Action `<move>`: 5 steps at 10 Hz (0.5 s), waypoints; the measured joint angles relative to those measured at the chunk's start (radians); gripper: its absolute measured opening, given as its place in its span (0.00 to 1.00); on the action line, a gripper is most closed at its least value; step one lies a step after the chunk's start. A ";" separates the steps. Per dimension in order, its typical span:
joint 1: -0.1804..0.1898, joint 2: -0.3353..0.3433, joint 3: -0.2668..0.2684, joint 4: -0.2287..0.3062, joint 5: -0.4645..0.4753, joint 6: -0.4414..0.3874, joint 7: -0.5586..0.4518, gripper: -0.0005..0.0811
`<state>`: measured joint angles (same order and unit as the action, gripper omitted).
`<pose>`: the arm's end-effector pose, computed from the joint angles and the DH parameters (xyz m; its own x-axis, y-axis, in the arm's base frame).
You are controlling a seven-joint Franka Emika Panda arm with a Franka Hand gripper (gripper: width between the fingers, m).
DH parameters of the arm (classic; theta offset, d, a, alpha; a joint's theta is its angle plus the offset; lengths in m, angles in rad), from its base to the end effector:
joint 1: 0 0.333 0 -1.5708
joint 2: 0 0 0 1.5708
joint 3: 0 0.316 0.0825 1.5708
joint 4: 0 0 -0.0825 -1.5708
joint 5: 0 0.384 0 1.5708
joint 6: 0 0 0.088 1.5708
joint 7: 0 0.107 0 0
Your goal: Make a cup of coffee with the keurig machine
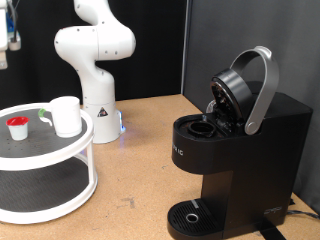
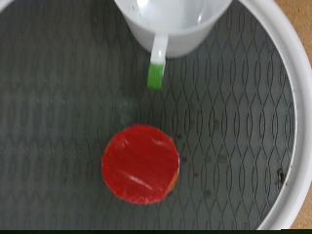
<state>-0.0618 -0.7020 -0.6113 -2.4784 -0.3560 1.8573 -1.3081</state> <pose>0.2663 -0.2670 0.4787 0.6530 0.7564 0.0387 0.7570 -0.6534 -0.0037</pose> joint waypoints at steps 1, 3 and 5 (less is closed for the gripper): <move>0.000 0.005 -0.021 -0.026 -0.015 0.050 0.000 0.99; 0.000 0.041 -0.059 -0.060 -0.021 0.101 0.000 0.99; 0.005 0.088 -0.087 -0.085 -0.021 0.153 0.000 0.99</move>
<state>-0.0569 -0.6143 -0.6978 -2.5636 -0.3766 2.0106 -1.3085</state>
